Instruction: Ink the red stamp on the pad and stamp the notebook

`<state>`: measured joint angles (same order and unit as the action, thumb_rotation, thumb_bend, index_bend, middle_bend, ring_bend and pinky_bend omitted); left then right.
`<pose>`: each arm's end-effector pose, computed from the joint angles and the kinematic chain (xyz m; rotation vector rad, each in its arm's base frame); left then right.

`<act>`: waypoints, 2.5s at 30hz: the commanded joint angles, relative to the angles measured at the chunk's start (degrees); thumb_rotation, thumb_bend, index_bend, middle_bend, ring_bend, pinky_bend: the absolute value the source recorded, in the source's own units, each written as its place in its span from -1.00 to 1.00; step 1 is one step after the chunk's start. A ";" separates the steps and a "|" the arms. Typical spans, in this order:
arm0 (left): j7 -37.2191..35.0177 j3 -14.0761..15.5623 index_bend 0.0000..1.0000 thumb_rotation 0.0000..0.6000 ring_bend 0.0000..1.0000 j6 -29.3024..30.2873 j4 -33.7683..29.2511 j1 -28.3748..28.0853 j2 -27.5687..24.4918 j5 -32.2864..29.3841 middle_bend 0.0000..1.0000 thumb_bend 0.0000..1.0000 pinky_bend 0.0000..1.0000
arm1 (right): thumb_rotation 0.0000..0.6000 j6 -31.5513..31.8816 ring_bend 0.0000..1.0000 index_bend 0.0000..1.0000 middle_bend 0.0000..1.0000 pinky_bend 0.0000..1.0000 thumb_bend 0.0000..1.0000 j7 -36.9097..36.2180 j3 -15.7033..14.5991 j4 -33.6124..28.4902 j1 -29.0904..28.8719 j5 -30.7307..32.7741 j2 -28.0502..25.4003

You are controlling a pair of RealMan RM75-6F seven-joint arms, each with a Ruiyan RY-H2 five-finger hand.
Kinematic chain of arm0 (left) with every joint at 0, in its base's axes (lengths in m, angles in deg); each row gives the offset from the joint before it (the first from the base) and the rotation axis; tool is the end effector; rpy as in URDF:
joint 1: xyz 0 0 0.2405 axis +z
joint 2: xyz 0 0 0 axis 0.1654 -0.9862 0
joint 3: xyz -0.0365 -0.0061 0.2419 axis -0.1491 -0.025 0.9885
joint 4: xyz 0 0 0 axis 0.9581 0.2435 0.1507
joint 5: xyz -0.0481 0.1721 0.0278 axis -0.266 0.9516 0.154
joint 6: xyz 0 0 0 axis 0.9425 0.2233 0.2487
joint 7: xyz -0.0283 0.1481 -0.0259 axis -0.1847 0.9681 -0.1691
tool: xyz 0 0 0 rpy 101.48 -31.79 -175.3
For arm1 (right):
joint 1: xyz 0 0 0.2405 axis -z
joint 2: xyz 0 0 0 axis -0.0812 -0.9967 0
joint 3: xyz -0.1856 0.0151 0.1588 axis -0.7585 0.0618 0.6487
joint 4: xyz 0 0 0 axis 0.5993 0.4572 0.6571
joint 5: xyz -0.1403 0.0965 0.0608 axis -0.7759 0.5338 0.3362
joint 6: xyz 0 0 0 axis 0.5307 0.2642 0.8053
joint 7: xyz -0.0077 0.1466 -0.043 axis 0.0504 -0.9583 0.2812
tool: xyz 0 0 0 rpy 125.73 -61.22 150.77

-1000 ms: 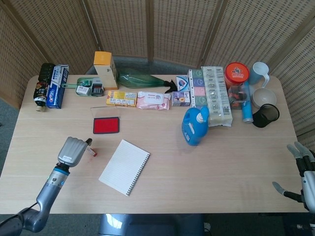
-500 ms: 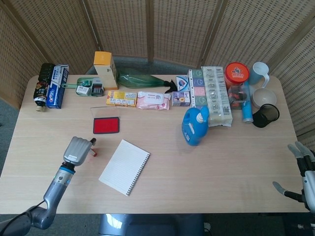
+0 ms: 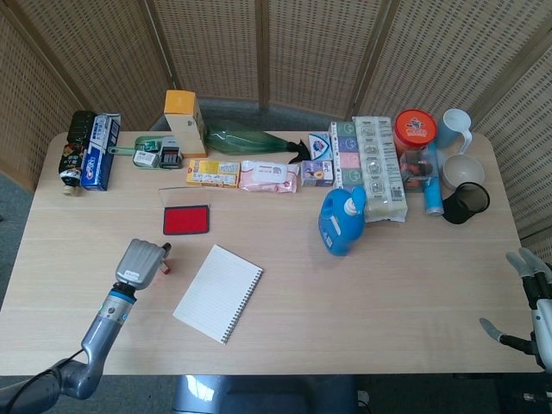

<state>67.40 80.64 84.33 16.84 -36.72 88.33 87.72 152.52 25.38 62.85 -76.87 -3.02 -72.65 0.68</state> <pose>-0.2360 0.2946 -0.0023 -1.8216 -0.5827 -0.6870 -0.2564 -0.1548 0.2355 1.2333 -1.0378 1.0390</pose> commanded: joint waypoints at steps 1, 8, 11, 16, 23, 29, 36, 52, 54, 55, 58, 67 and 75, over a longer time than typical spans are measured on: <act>0.53 0.14 0.10 1.00 1.00 0.02 0.12 -0.08 0.22 -0.16 1.00 -0.37 1.00 | 1.00 -0.01 -1.00 -1.00 -1.00 -1.00 -0.68 -0.03 0.04 -0.01 -0.01 0.10 -0.01; 1.24 0.07 0.20 1.00 1.00 0.39 0.13 -0.30 0.13 -0.51 1.00 -0.32 1.00 | 1.00 -0.02 -1.00 -1.00 -1.00 -1.00 -0.68 -0.10 0.01 -0.07 -0.01 0.06 -0.08; 1.97 0.07 0.24 1.00 1.00 0.24 0.03 -0.58 -0.30 -0.61 1.00 -0.31 1.00 | 1.00 -0.03 -1.00 -1.00 -1.00 -1.00 -0.68 -0.34 0.04 -0.07 -0.01 0.13 -0.18; 2.90 0.16 0.39 1.00 1.00 -0.16 -0.15 -0.91 -0.57 -1.00 1.00 -0.31 1.00 | 1.00 -0.12 -1.00 -1.00 -1.00 -1.00 -0.68 -0.54 0.03 -0.12 -0.04 0.17 -0.29; 4.59 -0.70 0.43 1.00 1.00 -0.13 -2.50 -2.41 -2.75 -0.56 1.00 -0.30 1.00 | 1.00 -0.23 -1.00 -1.00 -1.00 -1.00 -0.68 -0.58 0.03 -0.09 -0.07 0.28 -0.28; 10.65 -1.81 0.43 1.00 1.00 -1.66 -6.11 -4.77 -6.45 -0.84 1.00 -0.31 1.00 | 1.00 -0.45 -1.00 -1.00 -1.00 -1.00 -0.68 -0.55 0.18 -0.04 -0.20 0.70 -0.26; 18.58 -3.28 0.43 1.00 1.00 -6.15 -6.45 -9.00 -8.94 -2.66 1.00 -0.31 1.00 | 1.00 -1.38 -1.00 -1.00 -1.00 -1.00 -0.68 0.05 0.62 0.09 -0.77 1.96 0.11; 24.61 -4.55 0.43 1.00 1.00 -14.14 8.74 -16.96 -1.85 -7.73 1.00 -0.30 1.00 | 1.00 -5.19 -1.00 -1.00 -1.00 -1.00 -0.68 1.69 2.63 1.06 -2.95 7.97 1.13; 24.96 -4.36 0.43 1.00 1.00 -14.47 9.95 -17.47 -1.23 -7.79 1.00 -0.30 1.00 | 1.00 -5.33 -1.00 -1.00 -1.00 -1.00 -0.68 1.69 2.69 1.10 -3.01 8.19 1.14; 25.15 -4.29 0.43 1.00 1.00 -14.66 10.63 -17.77 -0.85 -7.86 1.00 -0.30 1.00 | 1.00 -5.40 -1.00 -1.00 -1.00 -1.00 -0.68 1.71 2.74 1.13 -3.05 8.31 1.16; 25.02 -4.41 0.43 1.00 1.00 -15.46 12.74 -18.61 0.76 -8.64 1.00 -0.30 1.00 | 1.00 -5.50 -1.00 -1.00 -1.00 -1.00 -0.68 1.62 2.89 1.22 -3.09 8.70 1.15; 24.20 -3.68 0.43 1.00 1.00 -16.64 17.70 -20.02 4.84 -9.15 1.00 -0.31 1.00 | 1.00 -5.97 -1.00 -1.00 -1.00 -1.00 -0.68 1.19 3.19 1.41 -3.29 9.45 1.04; 23.22 -3.06 0.43 1.00 1.00 -17.87 23.04 -21.17 8.77 -9.38 1.00 -0.30 1.00 | 1.00 -6.13 -1.00 -1.00 -1.00 -1.00 -0.68 0.55 3.30 1.44 -3.28 9.65 0.79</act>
<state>90.82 77.39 66.72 39.24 -57.62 96.54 78.34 146.41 25.97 66.14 -75.45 -6.30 -63.02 1.50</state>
